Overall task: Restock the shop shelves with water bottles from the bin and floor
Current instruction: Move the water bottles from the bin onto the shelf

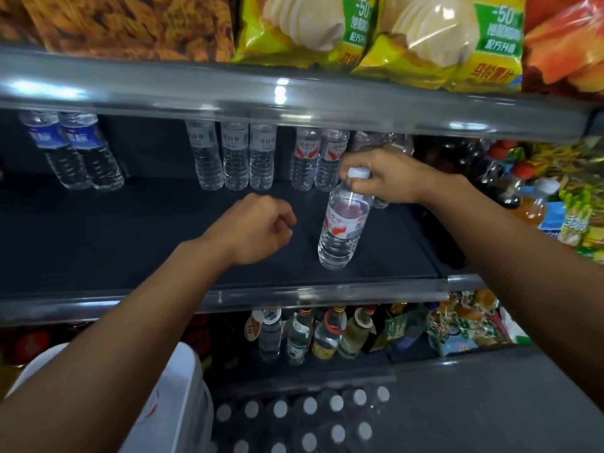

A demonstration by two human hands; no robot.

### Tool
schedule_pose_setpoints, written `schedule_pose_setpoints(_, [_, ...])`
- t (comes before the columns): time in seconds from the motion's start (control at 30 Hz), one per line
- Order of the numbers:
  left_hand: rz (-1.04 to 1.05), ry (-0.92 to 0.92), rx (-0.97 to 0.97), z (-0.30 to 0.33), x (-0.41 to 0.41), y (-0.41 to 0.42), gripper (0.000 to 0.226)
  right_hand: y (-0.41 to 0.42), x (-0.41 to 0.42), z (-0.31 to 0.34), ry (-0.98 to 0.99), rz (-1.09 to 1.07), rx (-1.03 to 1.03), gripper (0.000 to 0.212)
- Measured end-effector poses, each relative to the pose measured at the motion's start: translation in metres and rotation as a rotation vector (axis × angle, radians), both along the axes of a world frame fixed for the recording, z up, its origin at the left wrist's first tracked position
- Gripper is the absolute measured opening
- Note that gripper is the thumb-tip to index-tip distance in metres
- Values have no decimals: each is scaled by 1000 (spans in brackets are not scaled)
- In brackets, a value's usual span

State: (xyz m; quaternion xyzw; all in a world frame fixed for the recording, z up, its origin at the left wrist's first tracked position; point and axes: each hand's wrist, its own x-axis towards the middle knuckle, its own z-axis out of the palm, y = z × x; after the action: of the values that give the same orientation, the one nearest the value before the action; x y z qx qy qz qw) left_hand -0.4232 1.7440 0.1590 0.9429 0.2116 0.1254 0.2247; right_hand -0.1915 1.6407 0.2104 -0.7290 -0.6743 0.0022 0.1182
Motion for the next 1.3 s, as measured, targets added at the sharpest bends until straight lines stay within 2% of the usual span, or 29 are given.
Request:
schedule_pose_setpoints(0.23, [-6,24,-1,-9,16,4,22,23,22,3,18,56,-94,11])
schedule_pose_setpoints(0.3, [-9,30,6,-11,23,8,22,33,28,5,19,47,-120,18])
schedule_pose_setpoints(0.43, [6,64,14,-17,38,19,22,52,46,6,1,15,-141,19])
schedule_pose_setpoints(0.6, [14,86,22,-27,56,30,21,78,74,4,-105,24,-150,19])
schedule_pose_setpoints(0.73, [35,112,0,-42,68,36,19,98,90,5,-200,24,-120,18])
schedule_pose_setpoints(1.0, [53,163,0,-67,82,41,20,124,116,4,-270,-43,-116,23])
schedule_pose_setpoints(1.3, [49,144,15,-72,94,46,20,134,138,-3,-338,-75,-44,17])
